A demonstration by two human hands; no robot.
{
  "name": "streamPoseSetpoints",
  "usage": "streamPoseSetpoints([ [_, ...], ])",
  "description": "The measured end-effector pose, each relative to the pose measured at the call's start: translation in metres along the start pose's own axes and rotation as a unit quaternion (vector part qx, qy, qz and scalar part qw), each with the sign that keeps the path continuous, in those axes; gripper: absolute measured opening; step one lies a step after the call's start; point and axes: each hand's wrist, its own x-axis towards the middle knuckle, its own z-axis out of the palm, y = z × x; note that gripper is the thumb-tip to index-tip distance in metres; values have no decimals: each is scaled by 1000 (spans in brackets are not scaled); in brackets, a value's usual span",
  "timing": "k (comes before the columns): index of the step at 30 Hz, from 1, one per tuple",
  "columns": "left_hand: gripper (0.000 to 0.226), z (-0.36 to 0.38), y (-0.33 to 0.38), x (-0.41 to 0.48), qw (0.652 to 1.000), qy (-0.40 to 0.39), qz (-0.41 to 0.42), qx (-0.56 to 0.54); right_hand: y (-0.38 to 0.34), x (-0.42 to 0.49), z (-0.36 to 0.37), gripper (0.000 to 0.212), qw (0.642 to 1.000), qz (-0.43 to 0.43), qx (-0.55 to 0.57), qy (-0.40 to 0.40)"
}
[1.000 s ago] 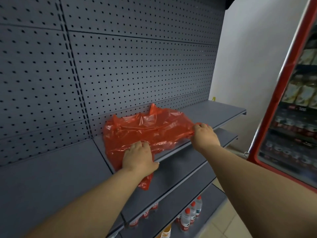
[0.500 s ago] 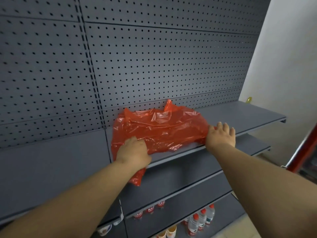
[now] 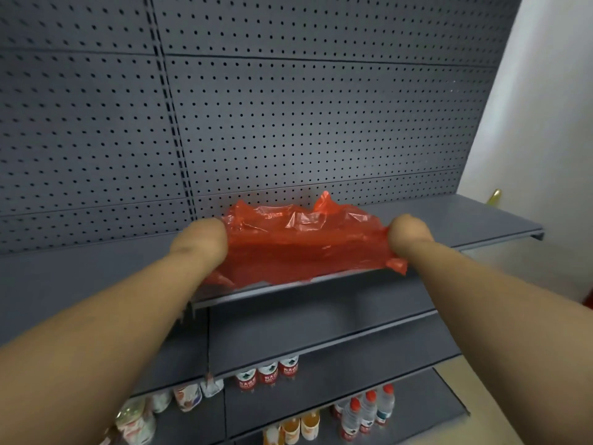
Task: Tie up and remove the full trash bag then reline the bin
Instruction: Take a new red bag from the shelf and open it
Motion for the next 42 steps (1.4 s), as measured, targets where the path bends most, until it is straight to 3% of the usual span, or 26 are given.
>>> streamPoseSetpoints([
  [2,21,-19,17,-2,993,92,21,-76,18,-1,-28,26,990,36,129,42],
  [4,25,-47,46,-13,963,186,61,-186,40,-7,-64,24,944,74,295,125],
  [6,25,-78,83,-32,917,255,103,-287,62,-20,-100,30,895,87,378,221],
  [10,27,-112,160,-71,820,363,207,-392,108,-65,-146,31,789,117,422,430],
  [12,32,-103,191,-86,800,355,256,-411,134,-89,-142,28,769,136,388,489],
  [14,35,-74,216,-96,810,311,311,-387,162,-109,-119,29,797,163,326,481],
  [18,35,-10,250,-122,851,151,398,-308,222,-143,-57,43,878,227,222,359],
  [22,39,16,266,-153,850,81,441,-277,256,-190,-22,45,891,302,169,295],
  [26,36,32,266,-181,831,44,473,-288,267,-244,-2,38,879,370,156,256],
  [32,34,59,251,-235,835,-10,492,-246,273,-347,33,28,844,472,148,208],
  [42,39,116,236,-375,770,-202,550,-254,281,-523,76,29,750,619,145,182],
])
